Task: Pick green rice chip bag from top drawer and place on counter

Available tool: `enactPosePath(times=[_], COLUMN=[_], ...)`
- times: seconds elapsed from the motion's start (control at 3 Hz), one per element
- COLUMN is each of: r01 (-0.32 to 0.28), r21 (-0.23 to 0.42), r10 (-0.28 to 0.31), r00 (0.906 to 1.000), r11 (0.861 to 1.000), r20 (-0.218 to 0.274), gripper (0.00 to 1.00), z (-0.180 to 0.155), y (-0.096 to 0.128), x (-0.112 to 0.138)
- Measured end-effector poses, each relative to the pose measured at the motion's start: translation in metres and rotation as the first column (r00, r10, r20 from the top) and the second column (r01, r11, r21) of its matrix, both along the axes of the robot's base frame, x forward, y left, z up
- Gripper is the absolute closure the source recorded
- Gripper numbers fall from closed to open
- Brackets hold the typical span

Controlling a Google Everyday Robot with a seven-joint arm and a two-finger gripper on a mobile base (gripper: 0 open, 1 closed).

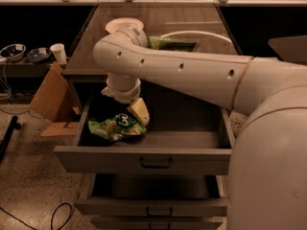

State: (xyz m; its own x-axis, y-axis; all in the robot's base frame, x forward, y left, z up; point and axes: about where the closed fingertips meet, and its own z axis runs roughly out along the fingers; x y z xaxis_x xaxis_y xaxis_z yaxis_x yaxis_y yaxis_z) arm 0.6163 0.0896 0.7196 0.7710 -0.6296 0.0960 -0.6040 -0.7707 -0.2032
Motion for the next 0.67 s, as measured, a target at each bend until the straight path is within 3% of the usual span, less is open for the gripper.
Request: enactPosePath(times=[0.33,0.67], r01=[-0.012,-0.026], r21=[-0.010,-0.020], r10=[0.013,0.027], r00=[0.9994,0.9992], r11=[1.000,0.999], r20=[0.032,0.030], gripper=[0.00,0.00], z=[-0.022,-0.040], y=[0.010,0.020], x=[-0.001,0.000])
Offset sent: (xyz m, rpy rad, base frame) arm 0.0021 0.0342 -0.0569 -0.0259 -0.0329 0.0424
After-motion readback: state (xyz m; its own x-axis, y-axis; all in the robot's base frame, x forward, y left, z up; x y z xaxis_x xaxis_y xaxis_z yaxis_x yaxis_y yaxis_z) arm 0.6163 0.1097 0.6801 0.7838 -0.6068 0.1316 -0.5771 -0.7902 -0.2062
